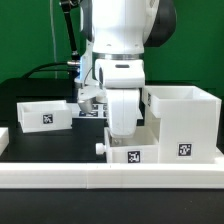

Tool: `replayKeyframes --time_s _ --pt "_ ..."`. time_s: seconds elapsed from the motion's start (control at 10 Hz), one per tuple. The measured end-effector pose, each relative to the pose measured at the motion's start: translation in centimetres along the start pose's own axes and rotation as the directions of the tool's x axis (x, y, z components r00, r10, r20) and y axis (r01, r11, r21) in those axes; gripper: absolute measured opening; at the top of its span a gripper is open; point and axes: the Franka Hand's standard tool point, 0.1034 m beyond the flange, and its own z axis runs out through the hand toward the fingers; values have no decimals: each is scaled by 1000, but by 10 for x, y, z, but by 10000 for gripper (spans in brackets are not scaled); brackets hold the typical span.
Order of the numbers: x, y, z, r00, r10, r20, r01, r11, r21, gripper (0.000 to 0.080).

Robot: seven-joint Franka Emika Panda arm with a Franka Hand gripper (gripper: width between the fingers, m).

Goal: Assemble drawer

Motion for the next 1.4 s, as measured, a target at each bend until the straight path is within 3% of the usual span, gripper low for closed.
replayKeyframes --time_s 0.3,0.6,1.2,1.3,1.4 --pt "-7 -1 0 1000 11 2 -11 1000 4 42" --pt "5 4 0 997 -76 17 76 997 -20 42" --pt "3 7 0 998 -65 24 66 998 -19 42" --pt "2 8 -2 998 -51 26 52 999 -16 136" --pt "0 11 -8 999 -24 32 25 1000 -11 368"
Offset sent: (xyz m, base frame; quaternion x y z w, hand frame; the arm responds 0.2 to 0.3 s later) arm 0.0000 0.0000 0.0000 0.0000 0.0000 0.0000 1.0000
